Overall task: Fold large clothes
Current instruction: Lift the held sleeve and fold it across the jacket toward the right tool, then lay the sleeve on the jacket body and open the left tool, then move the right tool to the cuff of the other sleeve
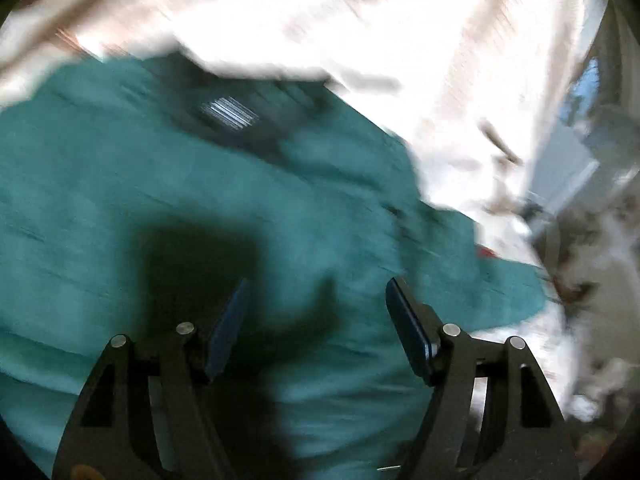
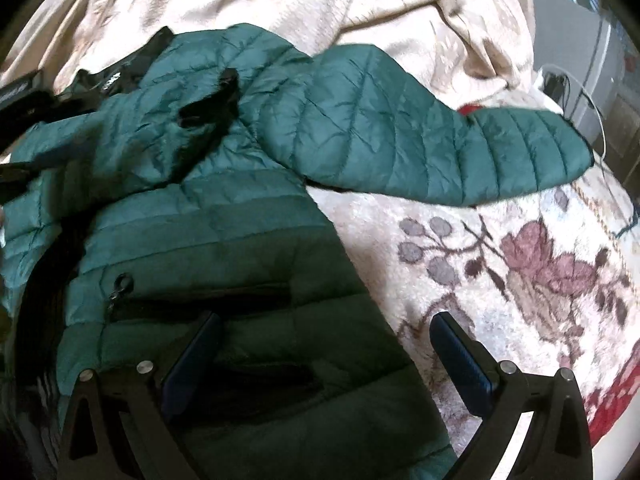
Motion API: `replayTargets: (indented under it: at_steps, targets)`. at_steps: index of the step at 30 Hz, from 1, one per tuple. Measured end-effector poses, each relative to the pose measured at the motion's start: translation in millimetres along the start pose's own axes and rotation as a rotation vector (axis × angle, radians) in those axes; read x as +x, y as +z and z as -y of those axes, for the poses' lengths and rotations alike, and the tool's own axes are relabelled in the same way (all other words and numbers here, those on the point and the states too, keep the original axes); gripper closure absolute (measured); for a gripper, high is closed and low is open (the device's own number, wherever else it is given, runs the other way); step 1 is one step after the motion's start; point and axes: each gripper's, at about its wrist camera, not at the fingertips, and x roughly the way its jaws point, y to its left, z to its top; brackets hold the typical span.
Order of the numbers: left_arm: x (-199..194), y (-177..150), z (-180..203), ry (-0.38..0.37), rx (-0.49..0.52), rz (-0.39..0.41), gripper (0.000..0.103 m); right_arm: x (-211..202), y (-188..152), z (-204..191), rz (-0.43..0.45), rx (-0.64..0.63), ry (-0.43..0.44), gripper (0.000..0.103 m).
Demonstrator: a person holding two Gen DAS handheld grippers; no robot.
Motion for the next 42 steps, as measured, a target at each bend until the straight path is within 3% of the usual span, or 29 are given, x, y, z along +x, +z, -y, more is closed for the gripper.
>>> replayTargets:
  at_steps: [2,4,8,11,13,15,17,23,26,31,32,34,36,42]
  targets:
    - [-24.5,9.1,-36.0,0.151,0.010,0.083,0.032,-2.7,-1.0,-5.8,0.007,-0.022,-0.008,0.000]
    - [-36.1,15.7,-79.5,0.290,-0.035,0.109,0.032,-2.9,-1.6,-12.5,0.010,-0.044,-0.023,0.000]
    - [-18.6,18.0,-140.7,0.347,-0.220,0.009,0.032,-2.7,-1.8,-19.4,0.020,-0.074,-0.045,0.000]
    - [0.0,16.3,-133.8,0.402,-0.175,-0.059,0.029,-1.3,-1.8,-18.7,0.020,-0.077,-0.046,0.000]
    - [-0.7,14.8,-121.9,0.417,-0.132,-0.062,0.029,-2.8,-1.2,-19.1,0.032,-0.082,-0.050,0.000]
    - [-4.6,12.0,-113.7,0.413,-0.117,-0.070,0.028,-12.8,2.9,-22.0,0.091,-0.099,-0.035,0.000]
    - [-8.3,12.4,-106.0,0.407,-0.107,-0.070,0.028,-25.8,22.3,-33.4,0.167,-0.122,0.023,0.000]
    - [-23.6,15.3,-103.3,0.482,-0.076,-0.032,0.028,-3.2,105.6,-100.0,0.211,-0.118,0.274,0.000]
    - [-14.4,12.1,-106.0,0.527,-0.070,-0.057,0.028,42.4,124.7,-120.8,0.122,-0.058,0.532,0.000]
    - [1.5,4.7,-114.2,0.533,-0.073,-0.078,0.027,114.3,135.9,-115.1,-0.024,0.066,0.584,0.000]
    - [3.3,4.2,-113.5,0.538,-0.065,-0.075,0.025,114.9,138.9,-114.3,-0.015,0.055,0.567,0.002]
    - [5.2,0.9,-111.7,0.547,-0.047,-0.070,0.023,113.2,143.5,-120.3,0.031,-0.038,0.407,0.001]
    - [7.1,-1.9,-108.3,0.562,-0.028,-0.065,0.022,118.5,144.0,-123.5,0.040,-0.079,0.319,0.000]
    - [9.8,-2.2,-112.6,0.578,-0.027,-0.057,0.019,124.5,140.3,-128.4,0.022,-0.112,0.329,0.000]
